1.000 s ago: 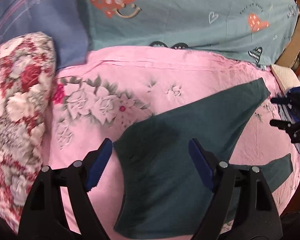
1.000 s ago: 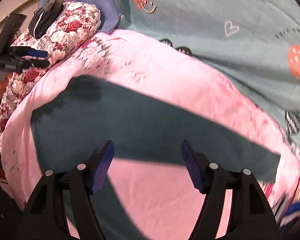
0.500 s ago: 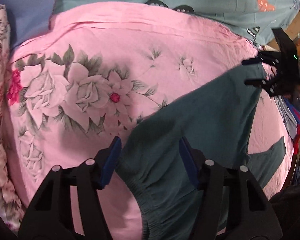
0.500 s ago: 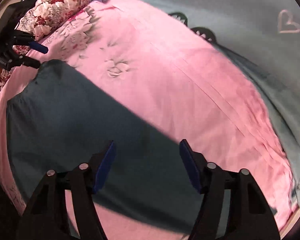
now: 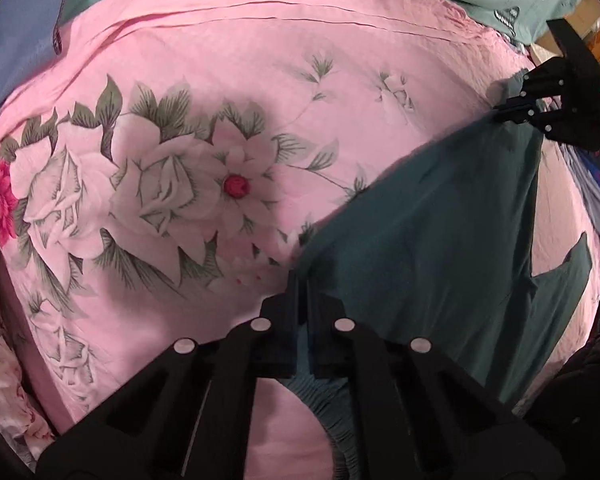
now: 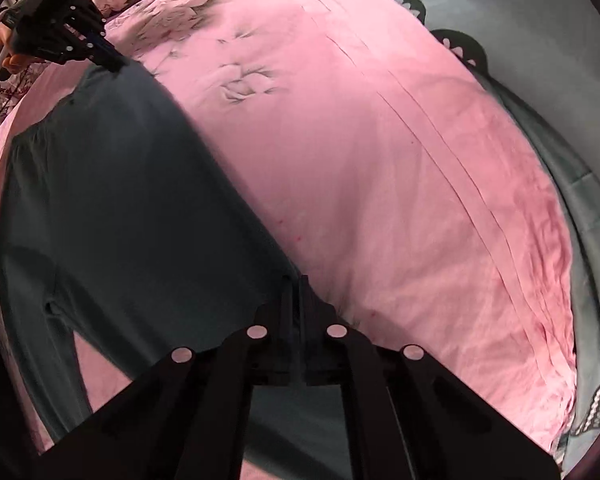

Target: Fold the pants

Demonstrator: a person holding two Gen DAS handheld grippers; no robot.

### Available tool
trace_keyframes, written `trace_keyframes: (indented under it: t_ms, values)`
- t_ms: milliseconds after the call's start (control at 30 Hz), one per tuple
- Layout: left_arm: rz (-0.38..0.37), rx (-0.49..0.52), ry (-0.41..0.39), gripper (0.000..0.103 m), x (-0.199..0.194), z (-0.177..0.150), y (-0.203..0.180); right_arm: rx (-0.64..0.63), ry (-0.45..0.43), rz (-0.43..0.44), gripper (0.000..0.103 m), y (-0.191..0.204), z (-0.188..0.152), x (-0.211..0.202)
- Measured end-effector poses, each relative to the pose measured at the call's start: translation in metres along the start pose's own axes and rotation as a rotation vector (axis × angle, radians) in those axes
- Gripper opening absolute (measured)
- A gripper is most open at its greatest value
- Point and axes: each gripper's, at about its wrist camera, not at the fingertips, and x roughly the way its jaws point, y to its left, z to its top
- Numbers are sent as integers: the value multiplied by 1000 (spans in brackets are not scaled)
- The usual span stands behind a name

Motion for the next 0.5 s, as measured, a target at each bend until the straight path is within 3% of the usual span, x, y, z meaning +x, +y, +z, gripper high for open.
trace_keyframes:
  t_ms: [100, 267, 367, 500]
  values:
    - [28, 16, -37, 2, -12, 0, -11, 19, -48, -19, 1, 14, -8, -35]
    - [34, 51, -151, 2, -67, -21, -33, 8, -110, -41, 1, 58, -34, -103]
    - [36, 91, -201, 2, -102, -51, -52, 0, -123, -41, 1, 104, -61, -132]
    - [43, 119, -223, 2, -120, -98, -74, -5, -119, -21, 1, 170, -94, -136]
